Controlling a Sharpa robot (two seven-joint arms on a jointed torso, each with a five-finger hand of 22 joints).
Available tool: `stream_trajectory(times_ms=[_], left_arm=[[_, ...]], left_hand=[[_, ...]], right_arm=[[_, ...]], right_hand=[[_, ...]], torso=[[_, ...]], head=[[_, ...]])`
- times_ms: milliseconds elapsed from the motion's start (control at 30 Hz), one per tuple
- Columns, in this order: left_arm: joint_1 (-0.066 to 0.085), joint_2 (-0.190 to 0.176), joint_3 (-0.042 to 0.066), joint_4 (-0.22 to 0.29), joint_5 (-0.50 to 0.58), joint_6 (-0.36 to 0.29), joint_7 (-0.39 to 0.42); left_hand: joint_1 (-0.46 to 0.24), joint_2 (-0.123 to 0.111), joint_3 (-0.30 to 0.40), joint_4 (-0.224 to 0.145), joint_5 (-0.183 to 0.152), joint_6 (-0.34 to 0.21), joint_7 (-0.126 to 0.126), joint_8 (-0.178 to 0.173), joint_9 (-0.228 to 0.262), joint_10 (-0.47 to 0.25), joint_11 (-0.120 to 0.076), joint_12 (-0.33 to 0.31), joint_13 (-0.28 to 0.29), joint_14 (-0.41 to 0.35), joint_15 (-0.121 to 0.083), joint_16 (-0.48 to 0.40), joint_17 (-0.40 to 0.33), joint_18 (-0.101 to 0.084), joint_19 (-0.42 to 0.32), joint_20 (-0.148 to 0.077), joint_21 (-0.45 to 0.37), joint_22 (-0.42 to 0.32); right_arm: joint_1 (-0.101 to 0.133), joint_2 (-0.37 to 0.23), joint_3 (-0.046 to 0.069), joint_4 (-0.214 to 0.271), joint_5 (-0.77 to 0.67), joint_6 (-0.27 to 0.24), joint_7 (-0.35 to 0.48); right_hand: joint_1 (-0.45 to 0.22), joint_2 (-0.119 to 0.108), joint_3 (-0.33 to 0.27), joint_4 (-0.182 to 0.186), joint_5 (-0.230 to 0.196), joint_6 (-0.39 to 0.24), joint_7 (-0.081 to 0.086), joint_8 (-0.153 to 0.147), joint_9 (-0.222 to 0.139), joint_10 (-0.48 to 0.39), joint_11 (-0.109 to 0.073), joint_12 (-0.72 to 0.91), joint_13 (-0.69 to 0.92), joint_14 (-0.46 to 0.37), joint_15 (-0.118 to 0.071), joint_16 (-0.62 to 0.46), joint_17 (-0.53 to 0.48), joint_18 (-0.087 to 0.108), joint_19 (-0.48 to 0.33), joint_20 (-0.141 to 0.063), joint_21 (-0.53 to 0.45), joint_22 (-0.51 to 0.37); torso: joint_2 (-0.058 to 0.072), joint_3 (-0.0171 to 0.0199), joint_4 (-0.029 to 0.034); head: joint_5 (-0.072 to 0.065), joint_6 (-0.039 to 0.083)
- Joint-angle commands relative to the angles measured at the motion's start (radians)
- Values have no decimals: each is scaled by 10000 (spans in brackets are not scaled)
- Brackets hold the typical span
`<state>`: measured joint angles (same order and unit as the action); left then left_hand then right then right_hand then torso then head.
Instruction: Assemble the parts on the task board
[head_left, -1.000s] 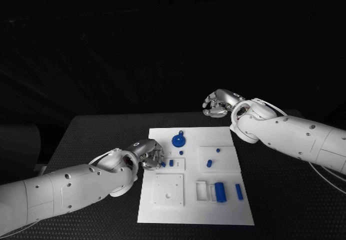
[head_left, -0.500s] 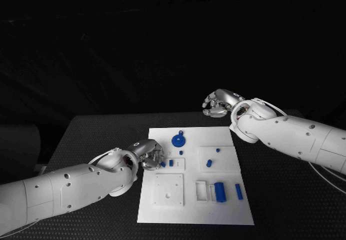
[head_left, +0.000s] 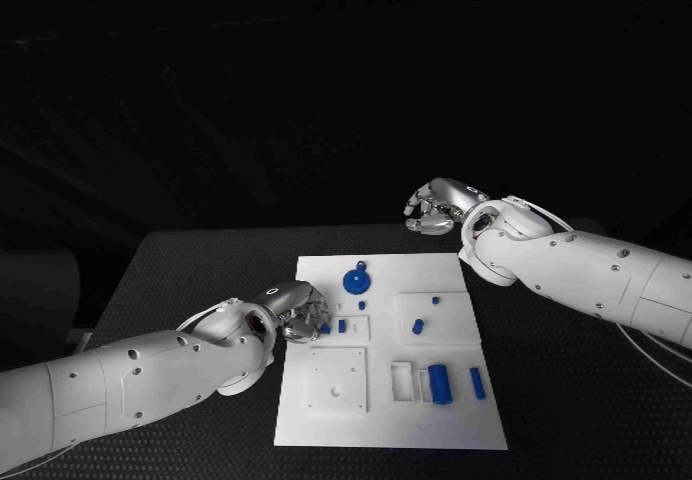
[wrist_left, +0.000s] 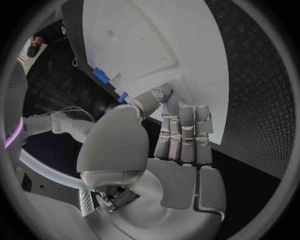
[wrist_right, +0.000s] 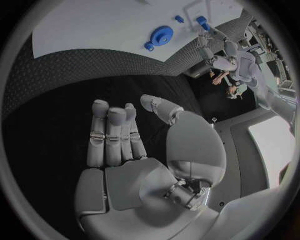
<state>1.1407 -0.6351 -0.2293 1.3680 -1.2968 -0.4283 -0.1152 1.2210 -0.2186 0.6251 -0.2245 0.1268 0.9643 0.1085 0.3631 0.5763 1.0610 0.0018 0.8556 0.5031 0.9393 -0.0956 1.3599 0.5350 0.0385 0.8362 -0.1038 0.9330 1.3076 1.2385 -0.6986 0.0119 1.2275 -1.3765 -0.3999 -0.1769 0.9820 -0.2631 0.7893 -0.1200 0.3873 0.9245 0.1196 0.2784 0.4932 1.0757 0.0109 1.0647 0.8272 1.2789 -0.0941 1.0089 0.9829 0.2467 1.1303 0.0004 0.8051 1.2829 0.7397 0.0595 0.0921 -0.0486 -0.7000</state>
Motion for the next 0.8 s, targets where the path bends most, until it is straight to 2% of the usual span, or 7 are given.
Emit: stream_trajectory(times_ms=[33,367,533,667,700,733,800], left_arm=[[3,8,3,24,61,78,101],[3,3,4,55,208,54,251],[3,-43,6,61,208,-1,281],[3,-93,9,105,244,-61,406],[3,-118,10,127,288,-89,433],[3,-140,11,148,324,-89,464],[3,-195,15,204,334,-97,484]], left_hand=[[28,-77,16,-57,-31,-66,4,-61,-10,-38,19,57,-6,-58,8,71,-10,-161,-47,-882,6,191],[24,-73,6,-48,-32,-59,5,-70,-16,-26,20,88,0,-47,10,94,-7,-158,-39,-876,14,194],[-236,-367,-144,125,-254,-126,31,-157,-59,-63,39,139,-12,-64,25,121,-28,-147,-33,-860,19,189],[-431,-701,-237,357,-367,-717,116,-532,-263,-112,106,167,-51,-94,73,124,-71,-116,-42,-823,2,183],[-498,-721,-351,359,-297,-978,91,-673,-353,-122,95,177,-63,-102,71,129,-81,-106,-56,-813,-2,186],[-577,-718,-541,312,-4,-1230,76,-795,-440,-134,80,185,-74,-111,67,138,-89,-97,-70,-811,2,192],[-599,-731,-704,268,28,-1675,37,-1000,-584,-130,51,199,-94,-111,52,147,-106,-85,-70,-814,-3,185]], right_arm=[[-4,-1,4,9,-26,-1,76],[-6,9,4,3,-26,6,81],[-7,11,4,-4,-26,-3,81],[-14,17,4,-12,-26,-9,85],[-16,19,4,-14,-26,-12,87],[-18,19,4,-14,-26,-14,88],[-20,18,4,-12,-26,-18,89]], right_hand=[[-32,35,-3,-60,38,-22,83,-51,11,-26,36,64,-18,69,6,-57,14,151,63,31,-66,17],[-31,37,-1,-62,36,-22,83,-51,11,-27,36,67,-23,70,6,-59,17,151,64,31,-69,20],[-31,36,-2,-63,35,-23,83,-51,11,-28,36,68,-26,71,6,-61,18,151,65,31,-70,22],[-31,35,-3,-64,34,-24,84,-52,11,-28,37,69,-28,71,6,-62,19,151,64,32,-72,23],[-31,34,-3,-64,34,-25,84,-52,11,-29,37,69,-28,70,7,-62,20,151,64,32,-72,24],[-31,34,-3,-65,34,-25,84,-52,11,-29,37,69,-29,70,7,-63,20,151,64,32,-72,24],[-31,35,-3,-65,34,-26,84,-53,11,-29,37,70,-29,70,7,-63,20,151,64,32,-73,24]], torso=[[-1,-1,3],[0,-1,3],[-3,-5,5],[-1,-3,1],[-1,-4,0],[-1,-5,-1],[-3,-3,-4]], head=[[-1,-1],[-4,11],[-1,37],[0,57],[-2,59],[4,59],[9,60]])
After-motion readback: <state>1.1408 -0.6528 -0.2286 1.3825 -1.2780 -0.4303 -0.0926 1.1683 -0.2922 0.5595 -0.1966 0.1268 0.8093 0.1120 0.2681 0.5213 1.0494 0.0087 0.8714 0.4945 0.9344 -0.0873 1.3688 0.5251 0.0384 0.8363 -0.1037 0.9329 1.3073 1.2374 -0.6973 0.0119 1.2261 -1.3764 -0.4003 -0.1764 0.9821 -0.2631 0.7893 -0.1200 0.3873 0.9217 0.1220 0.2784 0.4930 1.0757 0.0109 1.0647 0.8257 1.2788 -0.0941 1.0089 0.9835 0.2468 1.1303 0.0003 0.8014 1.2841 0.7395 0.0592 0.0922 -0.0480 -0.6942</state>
